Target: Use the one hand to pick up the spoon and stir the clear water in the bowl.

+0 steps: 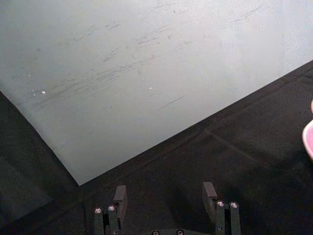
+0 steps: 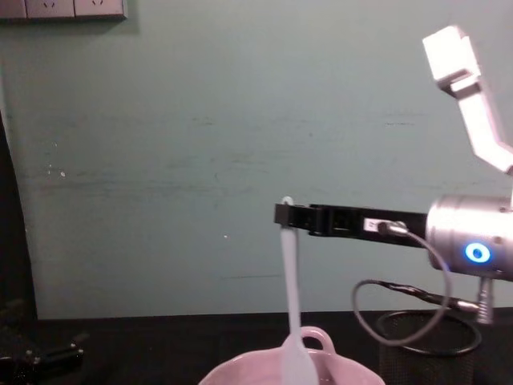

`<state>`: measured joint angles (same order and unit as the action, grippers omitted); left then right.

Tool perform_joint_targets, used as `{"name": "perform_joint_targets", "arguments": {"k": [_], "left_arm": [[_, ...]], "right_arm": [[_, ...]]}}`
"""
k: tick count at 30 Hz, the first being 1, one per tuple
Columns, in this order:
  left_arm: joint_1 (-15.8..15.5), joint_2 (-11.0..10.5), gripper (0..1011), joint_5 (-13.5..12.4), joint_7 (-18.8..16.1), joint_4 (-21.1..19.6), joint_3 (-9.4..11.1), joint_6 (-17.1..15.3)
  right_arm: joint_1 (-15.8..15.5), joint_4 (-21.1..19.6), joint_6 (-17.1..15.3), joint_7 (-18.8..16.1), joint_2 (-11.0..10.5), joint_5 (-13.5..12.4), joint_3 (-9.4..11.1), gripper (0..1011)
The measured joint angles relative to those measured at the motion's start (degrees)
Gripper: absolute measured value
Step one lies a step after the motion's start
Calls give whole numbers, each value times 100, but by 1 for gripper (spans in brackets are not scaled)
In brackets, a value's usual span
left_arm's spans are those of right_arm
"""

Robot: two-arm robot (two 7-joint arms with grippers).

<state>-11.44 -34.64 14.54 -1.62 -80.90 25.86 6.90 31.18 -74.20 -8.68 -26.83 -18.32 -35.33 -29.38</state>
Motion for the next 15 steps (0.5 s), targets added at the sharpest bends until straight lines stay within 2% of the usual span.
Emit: {"name": "perform_joint_targets", "arguments": {"k": [8,15], "left_arm": [[0,0,1011,0,0,0,0,0],[0,0,1011,0,0,0,0,0]], "right_arm": [[-444,-611,-101,117,-344,-78,156,109],[-678,-975,-174,143,-470,-115,122,109]]}}
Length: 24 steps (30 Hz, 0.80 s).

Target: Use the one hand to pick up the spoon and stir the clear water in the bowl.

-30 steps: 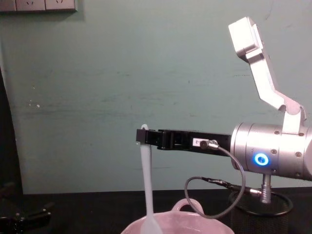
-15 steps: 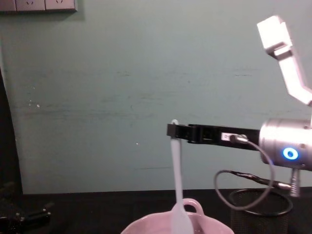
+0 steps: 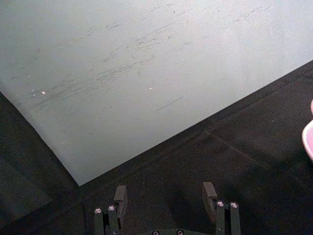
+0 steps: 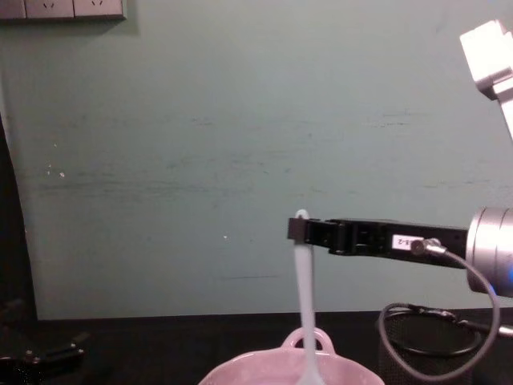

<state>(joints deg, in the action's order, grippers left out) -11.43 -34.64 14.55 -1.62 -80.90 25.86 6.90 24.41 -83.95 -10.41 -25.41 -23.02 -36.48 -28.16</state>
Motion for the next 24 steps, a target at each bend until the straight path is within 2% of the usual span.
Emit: {"name": "perform_joint_targets", "arguments": {"k": [5,10,17,24], "left_arm": [[0,0,1011,0,0,0,0,0],[0,0,1011,0,0,0,0,0],[0,0,1011,0,0,0,0,0],[0,0,1011,0,0,0,0,0]], "right_arm": [[-3,-92,-32,-72,44,10,-159,109],[112,-6,-40,-139,166,36,-312,109],[492,543,55,-263,491,93,-480,109],[893,1157,106,-366,724,149,-533,109]]}}
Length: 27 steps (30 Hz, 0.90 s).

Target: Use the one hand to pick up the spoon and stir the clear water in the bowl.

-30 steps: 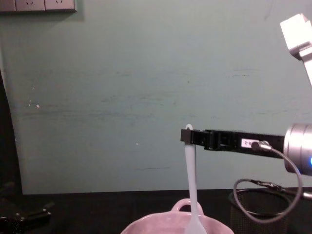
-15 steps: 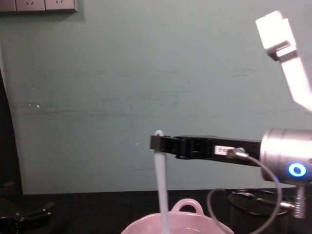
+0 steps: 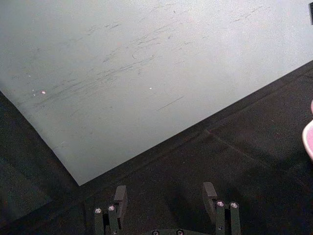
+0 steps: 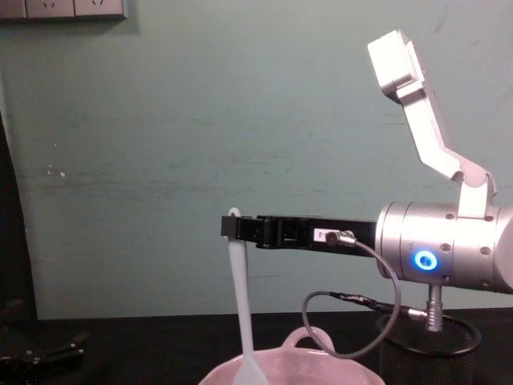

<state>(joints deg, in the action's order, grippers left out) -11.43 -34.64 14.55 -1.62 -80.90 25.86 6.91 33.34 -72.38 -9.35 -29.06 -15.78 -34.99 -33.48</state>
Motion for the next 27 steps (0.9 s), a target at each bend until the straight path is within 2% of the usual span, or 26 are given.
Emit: {"name": "perform_joint_targets", "arguments": {"k": [6,11,19,22,27], "left_arm": [[0,0,1011,0,0,0,0,0],[0,0,1011,0,0,0,0,0],[0,0,1011,0,0,0,0,0],[0,0,1011,0,0,0,0,0],[0,0,1011,0,0,0,0,0]], "right_arm": [[164,308,43,-8,51,60,49,109],[122,302,63,59,-51,75,167,109],[-181,-102,35,208,-344,56,415,109],[-366,-367,-6,282,-493,32,503,109],[-604,-740,-77,336,-663,18,561,109]]}}
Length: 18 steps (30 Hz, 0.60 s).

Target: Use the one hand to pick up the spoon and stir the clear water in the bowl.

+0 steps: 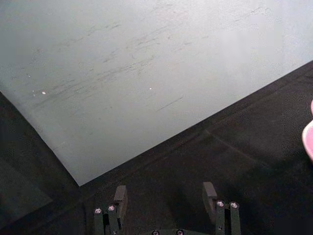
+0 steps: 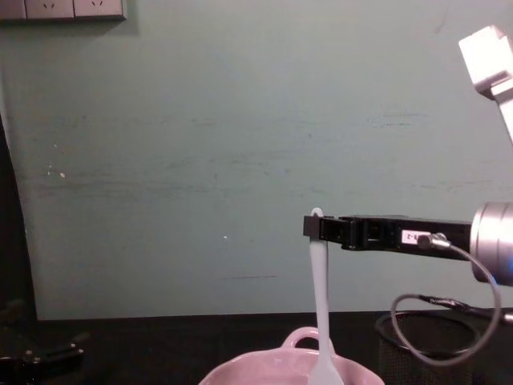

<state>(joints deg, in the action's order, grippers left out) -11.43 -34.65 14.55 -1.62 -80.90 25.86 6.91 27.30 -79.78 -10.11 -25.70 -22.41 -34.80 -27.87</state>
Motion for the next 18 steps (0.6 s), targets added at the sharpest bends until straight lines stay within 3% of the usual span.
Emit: {"name": "perform_joint_targets", "arguments": {"k": [8,18], "left_arm": [[0,0,1011,0,0,0,0,0],[0,0,1011,0,0,0,0,0]], "right_arm": [[-291,-519,-118,-15,-119,1,-138,109],[-164,-552,-121,-144,66,53,-412,109]]}}
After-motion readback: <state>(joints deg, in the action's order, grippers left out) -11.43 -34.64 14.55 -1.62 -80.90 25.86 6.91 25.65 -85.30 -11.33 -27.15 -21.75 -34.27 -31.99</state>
